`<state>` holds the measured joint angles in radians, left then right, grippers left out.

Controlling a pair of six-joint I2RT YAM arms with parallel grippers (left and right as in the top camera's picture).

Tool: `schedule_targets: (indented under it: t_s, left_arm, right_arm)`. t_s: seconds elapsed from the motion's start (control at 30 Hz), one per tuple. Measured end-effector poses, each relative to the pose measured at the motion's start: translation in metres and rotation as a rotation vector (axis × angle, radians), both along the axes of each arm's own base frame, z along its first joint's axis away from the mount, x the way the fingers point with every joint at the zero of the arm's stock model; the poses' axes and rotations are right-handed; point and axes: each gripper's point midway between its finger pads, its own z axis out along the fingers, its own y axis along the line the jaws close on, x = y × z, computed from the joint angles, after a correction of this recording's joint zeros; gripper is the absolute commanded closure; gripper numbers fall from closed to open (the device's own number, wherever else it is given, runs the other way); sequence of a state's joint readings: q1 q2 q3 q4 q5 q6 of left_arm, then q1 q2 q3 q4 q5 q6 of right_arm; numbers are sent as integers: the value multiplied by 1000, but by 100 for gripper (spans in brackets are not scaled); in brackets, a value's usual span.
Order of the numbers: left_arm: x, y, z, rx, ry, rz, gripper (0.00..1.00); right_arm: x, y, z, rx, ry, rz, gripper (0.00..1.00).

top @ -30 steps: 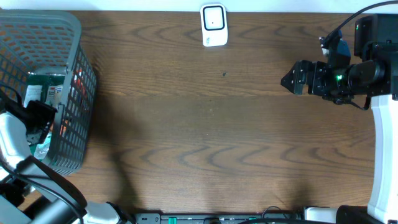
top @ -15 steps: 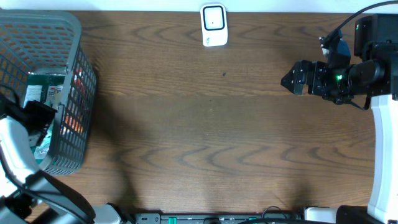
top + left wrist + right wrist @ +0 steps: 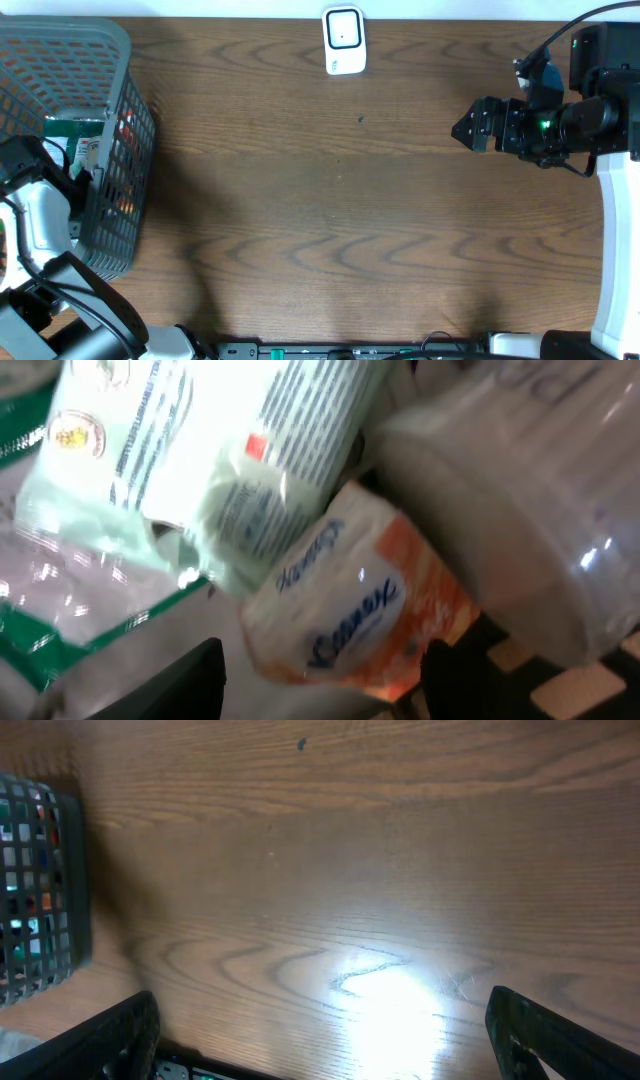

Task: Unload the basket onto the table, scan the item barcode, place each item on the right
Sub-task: 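Reach the left gripper into the basket and grasp the orange Kleenex pack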

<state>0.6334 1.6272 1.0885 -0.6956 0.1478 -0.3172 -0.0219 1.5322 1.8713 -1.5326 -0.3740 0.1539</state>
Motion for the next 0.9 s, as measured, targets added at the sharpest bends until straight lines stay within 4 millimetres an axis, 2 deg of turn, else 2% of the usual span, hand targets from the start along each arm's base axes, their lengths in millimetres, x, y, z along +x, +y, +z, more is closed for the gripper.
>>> schedule_targets:
  t_s: [0.33,0.5,0.53,0.63,0.8,0.9]
  left_arm:
    - [-4,-2,-26,11,-23,30,38]
    - [8,-1,-26,9,-91,47,59]
    - [10,-1,-25,4,-104,46,71]
    - [17,-1,-22,-1,-139,45,86]
    - [19,-2,-15,9,-171,42,92]
    - [20,-1,-3,31,-204,40,93]
  right_arm:
    - [0,0,0,0,0,0,1]
    - [0,0,0,0,0,0,1]
    - [0,0,0,0,0,0,1]
    - [0,0,0,0,0,0,1]
    - [0,0,0,0,0,0,1]
    - [0,0,0,0,0,0,1]
